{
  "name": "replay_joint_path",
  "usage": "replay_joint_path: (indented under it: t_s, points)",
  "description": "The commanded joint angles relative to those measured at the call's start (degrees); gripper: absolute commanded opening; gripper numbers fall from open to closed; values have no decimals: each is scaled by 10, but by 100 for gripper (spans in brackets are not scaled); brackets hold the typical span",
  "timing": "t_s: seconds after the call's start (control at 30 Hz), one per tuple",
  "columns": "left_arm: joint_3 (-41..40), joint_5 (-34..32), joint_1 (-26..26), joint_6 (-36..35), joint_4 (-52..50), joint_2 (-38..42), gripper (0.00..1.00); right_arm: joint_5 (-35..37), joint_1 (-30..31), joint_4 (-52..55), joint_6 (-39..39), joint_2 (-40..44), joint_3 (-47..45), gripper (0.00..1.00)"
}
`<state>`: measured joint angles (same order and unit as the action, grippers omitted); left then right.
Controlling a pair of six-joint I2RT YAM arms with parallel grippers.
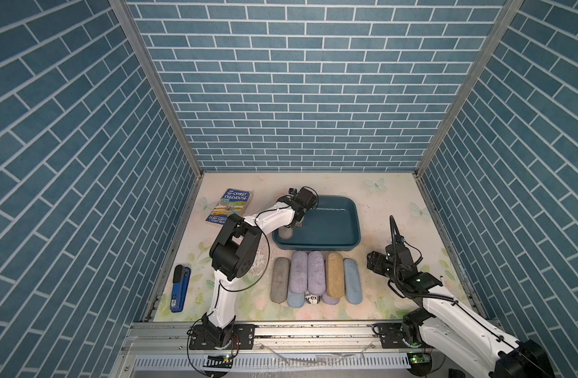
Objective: Put the glasses cases into the storage boxes
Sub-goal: Place the glasses case in the storage box.
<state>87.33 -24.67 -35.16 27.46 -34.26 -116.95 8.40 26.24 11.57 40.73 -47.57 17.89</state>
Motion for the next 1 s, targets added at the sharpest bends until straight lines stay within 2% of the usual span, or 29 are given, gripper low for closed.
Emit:
replay_joint_path:
  t_s: [0.0,0.17,0.4,0.63,0.8,0.97]
  points:
    - [-10,18,-2,1,6,51,80,11,1,1,21,-1,1,82]
    - [-39,25,-19,4,15,115,81,10,1,4,16,0,7,82]
    - [-125,85,-44,35,29,248,81,-1,1,34,8,23,16,82]
    - [-232,101,-117,103,5,355,80,-7,1,46,12,34,9,82]
    - [-269,97,-181,157,-33,372,81,-8,1,44,10,20,12,82]
    - [-309,109,-207,193,-23,372,81,-9,1,41,9,9,17,82]
